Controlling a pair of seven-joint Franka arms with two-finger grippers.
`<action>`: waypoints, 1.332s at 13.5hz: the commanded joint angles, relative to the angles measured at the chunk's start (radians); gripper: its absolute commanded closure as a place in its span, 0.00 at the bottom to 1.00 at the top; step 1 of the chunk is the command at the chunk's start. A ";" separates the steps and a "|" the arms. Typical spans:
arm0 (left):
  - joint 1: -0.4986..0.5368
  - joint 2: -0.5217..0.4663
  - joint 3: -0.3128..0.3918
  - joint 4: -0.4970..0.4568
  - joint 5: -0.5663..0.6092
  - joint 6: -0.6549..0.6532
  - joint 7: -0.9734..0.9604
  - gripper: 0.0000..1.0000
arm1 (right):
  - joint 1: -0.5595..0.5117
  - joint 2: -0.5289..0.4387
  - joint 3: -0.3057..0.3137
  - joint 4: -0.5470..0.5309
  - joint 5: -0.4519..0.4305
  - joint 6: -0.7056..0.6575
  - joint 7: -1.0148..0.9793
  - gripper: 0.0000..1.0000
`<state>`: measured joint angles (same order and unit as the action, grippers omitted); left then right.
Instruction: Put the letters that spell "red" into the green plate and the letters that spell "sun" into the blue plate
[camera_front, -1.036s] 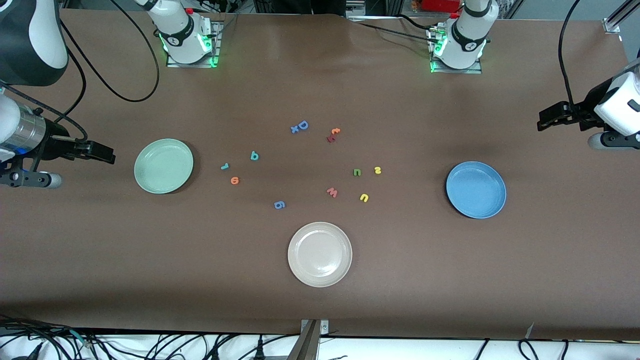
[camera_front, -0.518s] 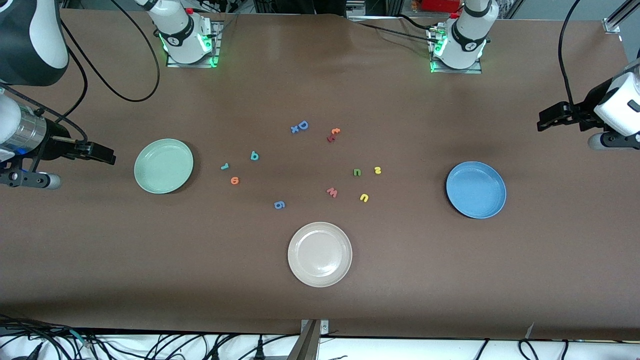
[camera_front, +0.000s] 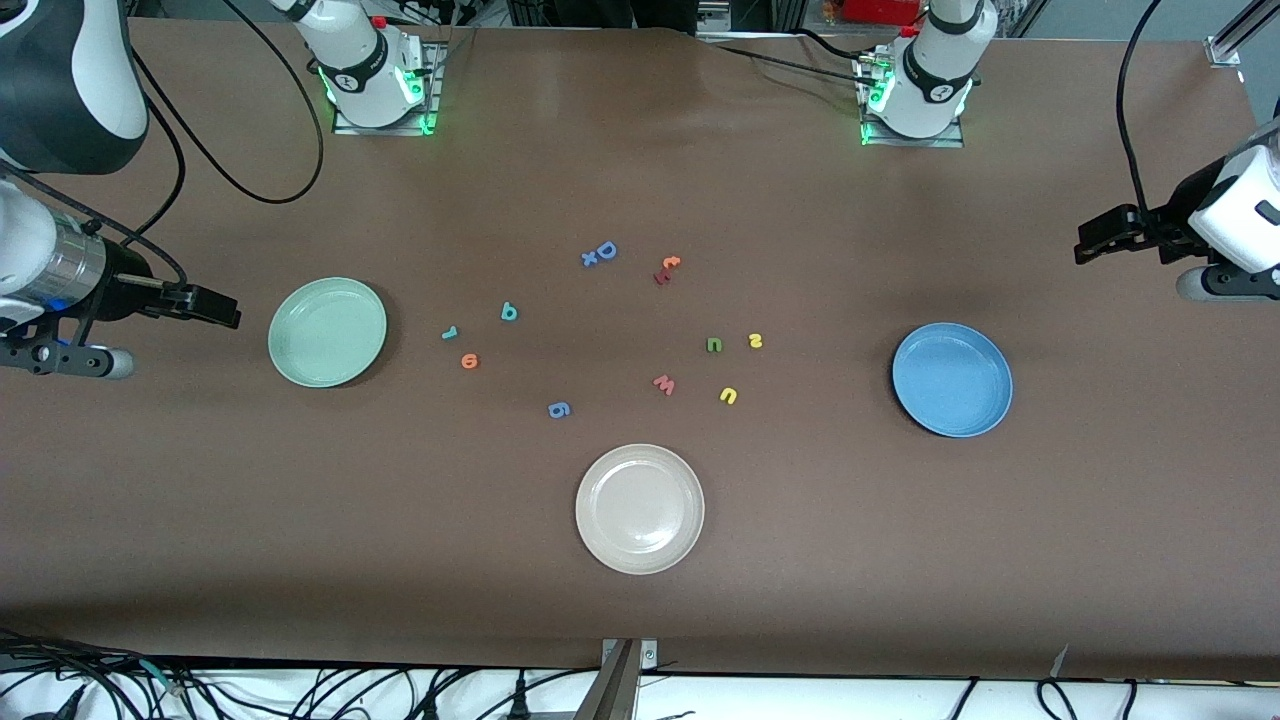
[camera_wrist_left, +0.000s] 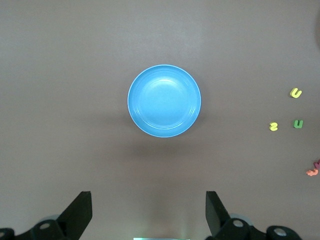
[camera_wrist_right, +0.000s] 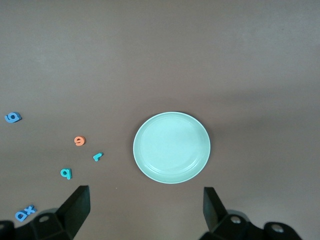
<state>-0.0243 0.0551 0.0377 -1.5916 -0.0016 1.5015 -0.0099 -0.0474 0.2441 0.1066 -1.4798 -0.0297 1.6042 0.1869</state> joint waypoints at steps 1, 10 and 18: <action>0.004 0.005 0.001 0.010 -0.003 0.005 0.011 0.00 | -0.005 -0.003 0.007 -0.001 -0.019 -0.010 0.006 0.00; 0.004 0.005 0.001 0.010 -0.003 0.005 0.011 0.00 | -0.006 -0.014 0.005 0.003 -0.019 -0.026 0.003 0.00; 0.004 0.006 -0.001 0.010 -0.003 0.005 0.011 0.00 | -0.006 -0.014 0.002 -0.008 -0.021 -0.035 0.002 0.00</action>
<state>-0.0243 0.0561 0.0377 -1.5916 -0.0016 1.5024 -0.0099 -0.0490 0.2414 0.1034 -1.4788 -0.0343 1.5828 0.1868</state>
